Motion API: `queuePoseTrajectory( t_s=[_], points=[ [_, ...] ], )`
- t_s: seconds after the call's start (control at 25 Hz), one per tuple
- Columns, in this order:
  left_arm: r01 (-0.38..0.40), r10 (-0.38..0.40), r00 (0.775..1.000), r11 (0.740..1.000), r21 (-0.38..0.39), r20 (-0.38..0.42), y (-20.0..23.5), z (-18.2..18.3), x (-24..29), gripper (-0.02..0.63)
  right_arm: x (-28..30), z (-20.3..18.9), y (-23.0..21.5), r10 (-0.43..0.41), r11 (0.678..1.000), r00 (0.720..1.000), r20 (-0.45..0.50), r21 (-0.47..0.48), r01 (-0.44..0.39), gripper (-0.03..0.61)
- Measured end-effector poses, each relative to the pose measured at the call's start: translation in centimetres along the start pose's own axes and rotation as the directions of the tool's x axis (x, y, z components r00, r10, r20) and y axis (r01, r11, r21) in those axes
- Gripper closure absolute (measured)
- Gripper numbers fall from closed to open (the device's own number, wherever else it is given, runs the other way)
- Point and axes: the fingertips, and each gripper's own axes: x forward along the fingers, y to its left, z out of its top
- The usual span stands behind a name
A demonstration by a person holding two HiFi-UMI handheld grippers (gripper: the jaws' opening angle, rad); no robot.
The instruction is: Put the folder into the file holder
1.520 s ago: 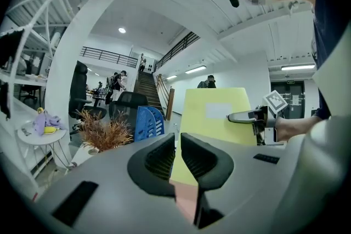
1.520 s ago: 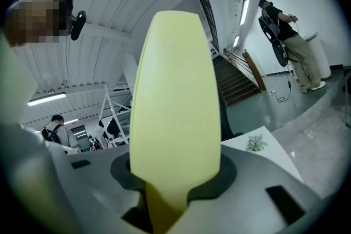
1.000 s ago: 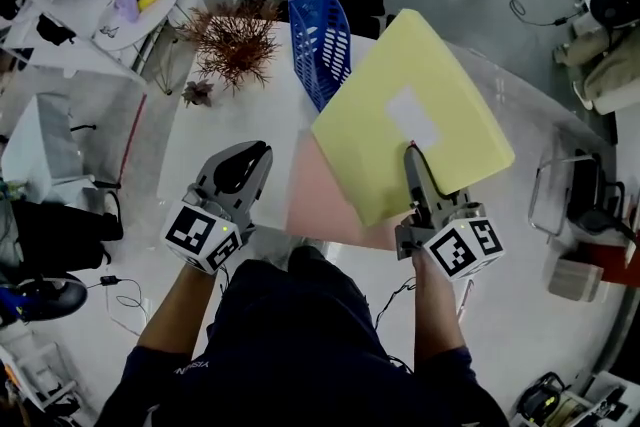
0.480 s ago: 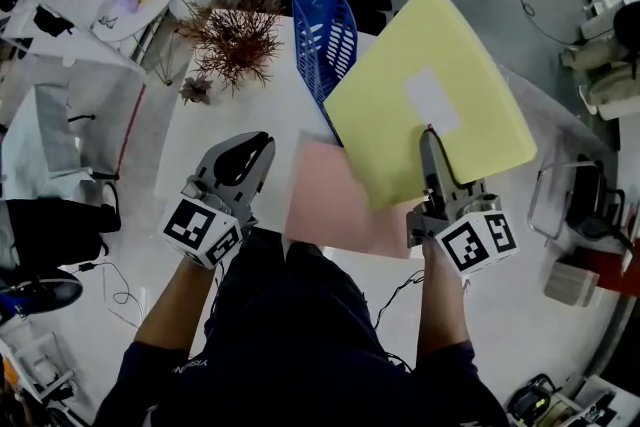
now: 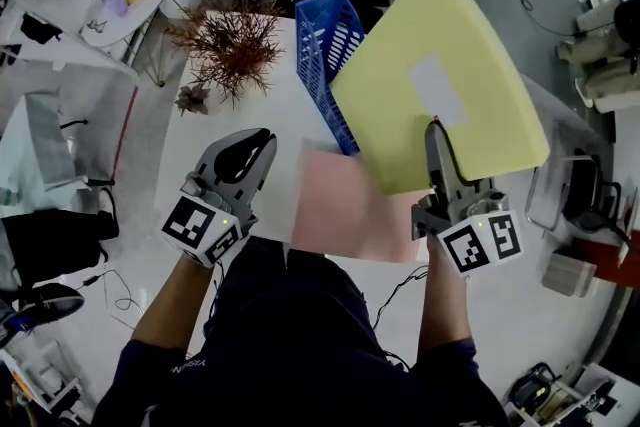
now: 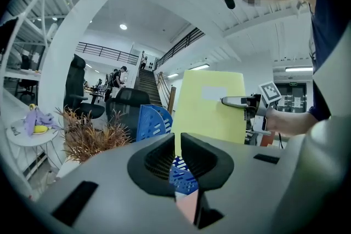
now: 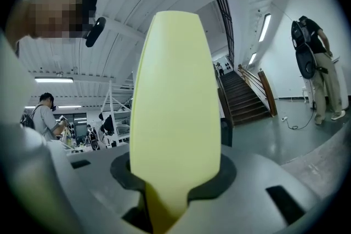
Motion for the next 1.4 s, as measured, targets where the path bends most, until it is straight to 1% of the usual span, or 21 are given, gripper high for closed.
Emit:
queuePoseTrajectory(
  t_s=[0.24, 0.64, 1.16, 1.4],
  points=[
    [0.018, -0.018, 1.000, 1.000, -0.006, -0.011, 2.1, 0.0, 0.5, 0.558, 2.3, 0.5, 1.1, 0.005, 0.998, 1.000, 0.006, -0.055, -0.005, 0.413],
    [0.032, -0.032, 0.999, 0.999, -0.015, -0.017, 4.5, 0.2, 1.4, 0.558, 5.3, 0.7, 2.0, 0.015, 0.994, 1.000, 0.013, -0.106, -0.014, 0.414],
    [0.026, -0.027, 0.999, 0.999, -0.022, -0.043, 5.7, -0.7, 1.6, 0.558, 7.4, -0.5, 2.1, 0.027, 0.991, 0.999, 0.025, -0.133, -0.024, 0.416],
    [0.018, -0.020, 0.998, 0.999, -0.027, -0.058, 6.0, -1.1, 1.6, 0.558, 8.2, -1.1, 1.9, 0.034, 0.991, 0.999, 0.022, -0.131, -0.030, 0.416]
  ],
)
